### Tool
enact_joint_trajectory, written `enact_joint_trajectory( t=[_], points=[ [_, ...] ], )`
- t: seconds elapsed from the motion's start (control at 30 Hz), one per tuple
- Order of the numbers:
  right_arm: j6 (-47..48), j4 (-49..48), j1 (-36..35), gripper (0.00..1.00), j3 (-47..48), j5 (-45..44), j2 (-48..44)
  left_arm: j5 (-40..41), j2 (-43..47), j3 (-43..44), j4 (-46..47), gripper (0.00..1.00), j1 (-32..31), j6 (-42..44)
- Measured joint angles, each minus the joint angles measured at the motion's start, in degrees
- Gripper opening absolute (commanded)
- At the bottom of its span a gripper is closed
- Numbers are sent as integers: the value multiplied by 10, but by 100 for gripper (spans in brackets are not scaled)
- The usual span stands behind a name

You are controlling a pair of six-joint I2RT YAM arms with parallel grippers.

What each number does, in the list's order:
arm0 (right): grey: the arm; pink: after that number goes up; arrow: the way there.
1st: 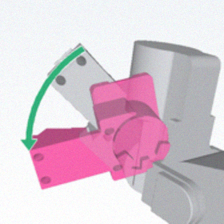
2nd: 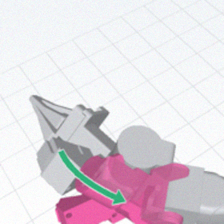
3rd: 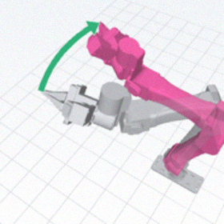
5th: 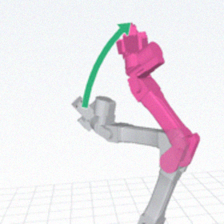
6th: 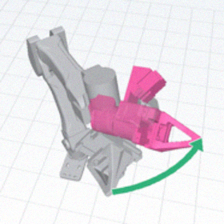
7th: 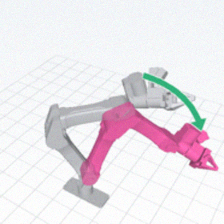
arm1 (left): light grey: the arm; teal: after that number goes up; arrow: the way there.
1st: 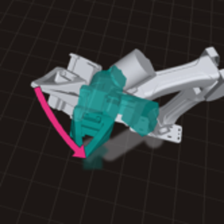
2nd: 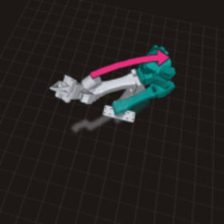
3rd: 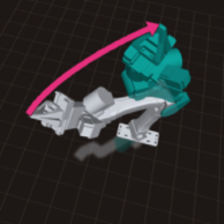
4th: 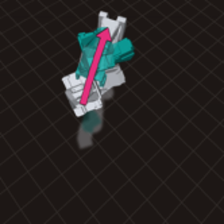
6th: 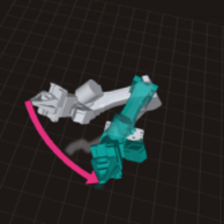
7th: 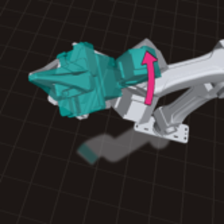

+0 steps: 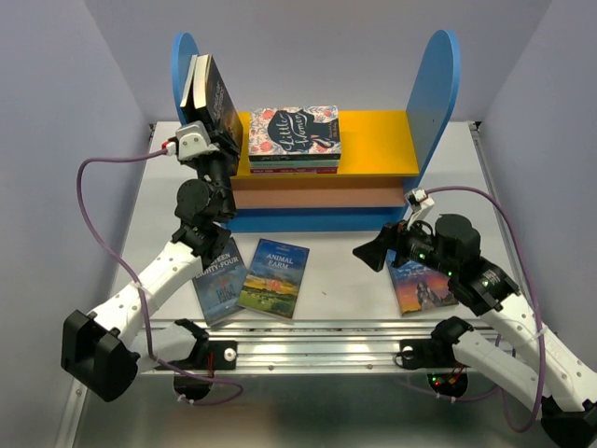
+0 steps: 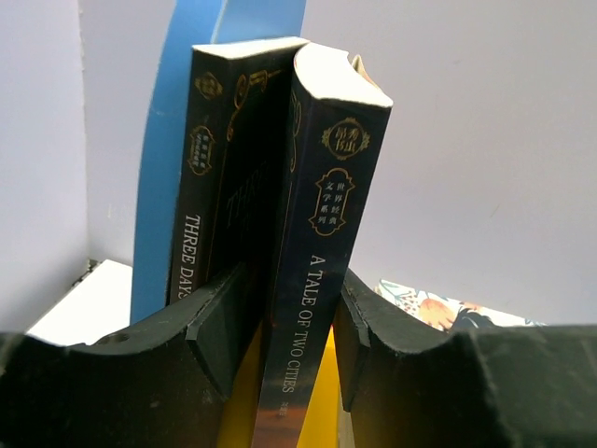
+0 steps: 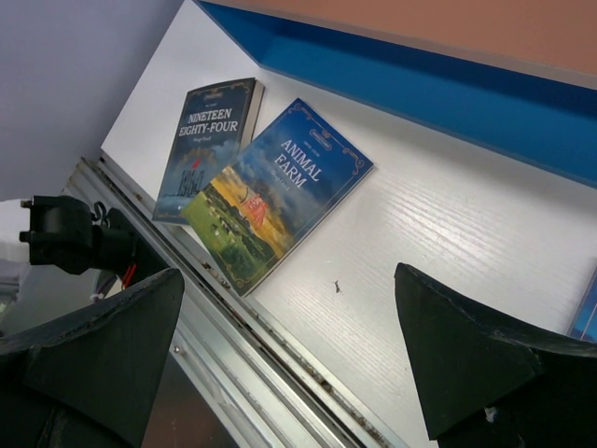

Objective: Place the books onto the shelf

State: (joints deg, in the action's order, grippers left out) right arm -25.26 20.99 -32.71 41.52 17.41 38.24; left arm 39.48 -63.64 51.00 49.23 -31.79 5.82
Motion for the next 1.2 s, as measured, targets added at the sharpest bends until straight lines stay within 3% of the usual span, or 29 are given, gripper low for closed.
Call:
enact_joint_trajectory(
  t=[0.43, 0.53, 0.63, 0.77, 0.93, 1.1, 1.2],
  points=[
    [0, 0, 0, 100, 0, 9, 7, -7, 47, -5, -37, 54, -2, -72],
    [0, 0, 0, 100, 0, 11, 10, -12, 68, -18, -43, 71, -4, -91],
    [0, 0, 0, 100, 0, 13, 13, -26, 89, -19, -64, 74, -10, -118],
    [0, 0, 0, 100, 0, 17, 16, -18, 140, -23, -115, 86, -7, -164],
    [0, 0, 0, 100, 0, 24, 16, 0, 218, -37, -154, 88, -5, -207],
    [0, 0, 0, 100, 0, 27, 17, 9, 261, -37, -200, 99, -4, -236],
    [0, -1, 0, 100, 0, 30, 19, -3, 272, -36, -227, 99, -4, -248]
  ],
)
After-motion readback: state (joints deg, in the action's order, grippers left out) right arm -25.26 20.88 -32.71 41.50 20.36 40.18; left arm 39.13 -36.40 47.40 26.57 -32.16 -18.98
